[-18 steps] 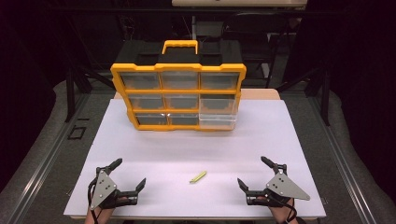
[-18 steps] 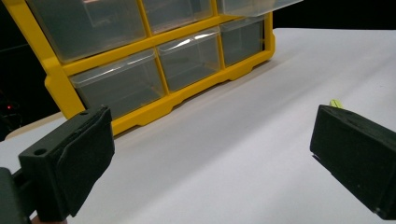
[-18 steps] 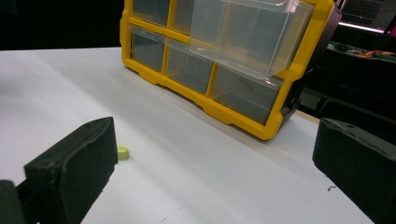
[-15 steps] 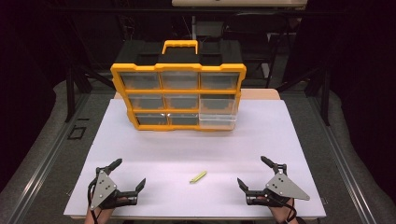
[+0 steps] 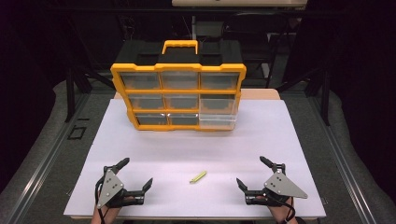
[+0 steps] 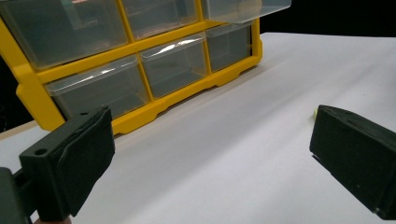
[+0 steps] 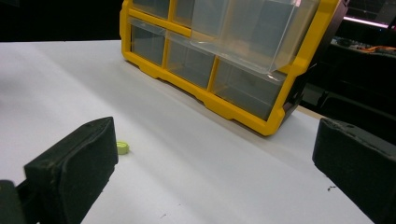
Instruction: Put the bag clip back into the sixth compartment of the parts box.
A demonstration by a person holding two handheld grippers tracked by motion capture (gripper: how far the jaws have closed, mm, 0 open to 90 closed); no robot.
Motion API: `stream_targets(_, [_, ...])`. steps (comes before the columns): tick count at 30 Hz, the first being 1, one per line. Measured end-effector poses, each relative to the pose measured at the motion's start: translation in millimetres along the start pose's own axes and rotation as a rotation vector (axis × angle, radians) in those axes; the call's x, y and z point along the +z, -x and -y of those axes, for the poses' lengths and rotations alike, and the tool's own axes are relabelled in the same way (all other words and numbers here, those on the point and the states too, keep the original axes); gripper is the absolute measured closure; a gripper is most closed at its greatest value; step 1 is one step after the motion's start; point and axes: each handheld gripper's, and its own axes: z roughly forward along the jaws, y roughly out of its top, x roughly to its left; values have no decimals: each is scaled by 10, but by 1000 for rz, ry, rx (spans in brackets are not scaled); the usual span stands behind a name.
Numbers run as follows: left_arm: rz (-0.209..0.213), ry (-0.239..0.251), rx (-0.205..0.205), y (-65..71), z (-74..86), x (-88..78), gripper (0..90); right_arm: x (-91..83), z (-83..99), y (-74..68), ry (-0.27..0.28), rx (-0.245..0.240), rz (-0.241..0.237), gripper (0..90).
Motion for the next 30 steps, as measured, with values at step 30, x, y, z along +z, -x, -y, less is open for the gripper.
stream_targets(30, [139, -133, 0, 184, -183, 547, 0, 39, 16, 2, -36, -13, 4, 0])
